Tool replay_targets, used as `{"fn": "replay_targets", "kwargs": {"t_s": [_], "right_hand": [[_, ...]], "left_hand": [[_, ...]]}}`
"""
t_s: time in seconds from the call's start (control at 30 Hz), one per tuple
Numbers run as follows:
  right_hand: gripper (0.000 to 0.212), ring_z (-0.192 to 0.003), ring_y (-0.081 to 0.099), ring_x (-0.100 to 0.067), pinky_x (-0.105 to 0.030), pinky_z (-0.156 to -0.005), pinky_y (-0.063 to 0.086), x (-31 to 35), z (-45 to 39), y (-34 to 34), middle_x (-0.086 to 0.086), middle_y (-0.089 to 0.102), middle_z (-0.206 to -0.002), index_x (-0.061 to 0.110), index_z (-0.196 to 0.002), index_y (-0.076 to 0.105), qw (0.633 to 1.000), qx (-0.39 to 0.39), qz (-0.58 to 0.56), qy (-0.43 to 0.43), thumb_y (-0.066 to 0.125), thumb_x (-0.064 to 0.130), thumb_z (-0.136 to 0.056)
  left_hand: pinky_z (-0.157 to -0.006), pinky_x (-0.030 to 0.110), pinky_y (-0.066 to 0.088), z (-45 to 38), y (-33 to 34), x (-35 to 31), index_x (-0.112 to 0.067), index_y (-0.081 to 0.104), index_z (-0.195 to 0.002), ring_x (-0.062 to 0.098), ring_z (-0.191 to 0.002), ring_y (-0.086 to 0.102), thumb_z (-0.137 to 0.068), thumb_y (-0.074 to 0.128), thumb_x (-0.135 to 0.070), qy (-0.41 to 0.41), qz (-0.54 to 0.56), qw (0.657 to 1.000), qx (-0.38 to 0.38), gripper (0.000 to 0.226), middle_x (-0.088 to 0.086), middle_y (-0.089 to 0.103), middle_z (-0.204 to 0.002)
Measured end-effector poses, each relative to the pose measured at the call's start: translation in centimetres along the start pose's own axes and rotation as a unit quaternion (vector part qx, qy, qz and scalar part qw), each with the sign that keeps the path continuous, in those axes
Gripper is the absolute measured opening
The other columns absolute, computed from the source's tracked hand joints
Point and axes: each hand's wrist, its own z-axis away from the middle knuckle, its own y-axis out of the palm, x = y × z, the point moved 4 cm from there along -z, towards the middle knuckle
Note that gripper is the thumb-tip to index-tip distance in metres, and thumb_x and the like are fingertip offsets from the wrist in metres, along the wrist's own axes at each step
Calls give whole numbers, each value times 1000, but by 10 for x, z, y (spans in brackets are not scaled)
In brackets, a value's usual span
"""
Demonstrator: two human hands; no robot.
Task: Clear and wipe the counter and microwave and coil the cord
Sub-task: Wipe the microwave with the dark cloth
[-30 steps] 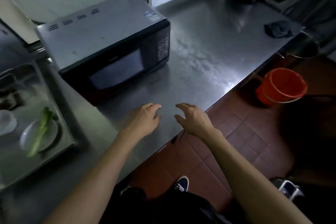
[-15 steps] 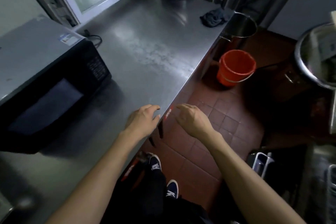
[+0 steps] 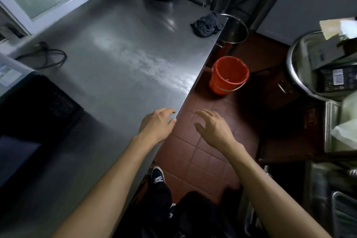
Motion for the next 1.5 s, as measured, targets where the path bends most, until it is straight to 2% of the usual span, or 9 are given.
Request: {"fn": "replay_targets", "kwargs": {"t_s": [0.17, 0.27, 0.6, 0.77, 0.93, 1.07, 1.33, 1.5], "right_hand": [[39, -118, 56, -33, -49, -92, 49, -24, -20, -20, 0, 62, -131, 24, -126, 61, 999, -14, -8, 44, 64, 27, -88], [39, -119, 57, -32, -48, -93, 49, -51, -35, -30, -2, 63, -131, 22, -129, 60, 997, -13, -16, 76, 62, 28, -91], [45, -124, 55, -29, -46, -98, 48, -196, -72, -67, -2, 61, -137, 19, -135, 57, 985, -37, -71, 156, 60, 32, -92], [47, -126, 53, -27, -42, -99, 48, -263, -93, -98, -2, 58, -140, 19, -139, 54, 982, -36, -68, 174, 59, 32, -94], [49, -126, 53, -27, -46, -99, 48, -295, -134, -125, -1, 57, -141, 21, -139, 53, 984, -20, -72, 159, 58, 33, -93], [48, -126, 54, -25, -45, -100, 48, -307, -175, -140, 0, 58, -141, 20, -139, 53, 987, -18, -72, 140, 60, 30, -93], [49, -126, 56, -24, -45, -99, 51, -315, -271, -139, -3, 60, -139, 16, -139, 55, 995, 19, -40, 85, 65, 27, -92], [49, -116, 60, -30, -44, -91, 53, -305, -356, -144, -6, 62, -134, 14, -136, 58, 998, 41, -23, 51, 66, 26, -89]], "left_hand": [[-94, 36, 46, -48, -5, -30, -32, 54, -133, 25, -117, 58, -98, 48, -43, 34, -24, 999, 24, 37, -5, 59, -135], [-94, 35, 46, -80, -4, -55, -34, 55, -132, 25, -119, 57, -97, 49, -43, 54, -30, 998, 32, 36, -6, 58, -136], [-94, 37, 48, -197, 32, -169, -33, 57, -129, 25, -117, 57, -96, 52, -42, 110, -84, 988, 66, 35, -5, 61, -128], [-96, 38, 49, -251, 43, -225, -32, 58, -128, 24, -115, 59, -95, 54, -41, 128, -93, 985, 72, 35, -5, 64, -125], [-96, 37, 48, -296, 36, -260, -30, 57, -131, 24, -117, 58, -96, 53, -40, 120, -93, 987, 56, 36, -4, 63, -128], [-93, 35, 47, -327, 28, -263, -32, 56, -132, 22, -112, 59, -97, 51, -40, 97, -83, 991, 45, 35, -6, 61, -129], [-93, 35, 48, -396, 6, -226, -33, 57, -131, 23, -114, 59, -96, 54, -42, 29, -2, 999, 26, 36, -7, 62, -129], [-92, 34, 47, -457, -15, -193, -28, 59, -130, 24, -117, 58, -96, 57, -36, -6, 40, 999, -10, 35, -3, 62, -131]]}}
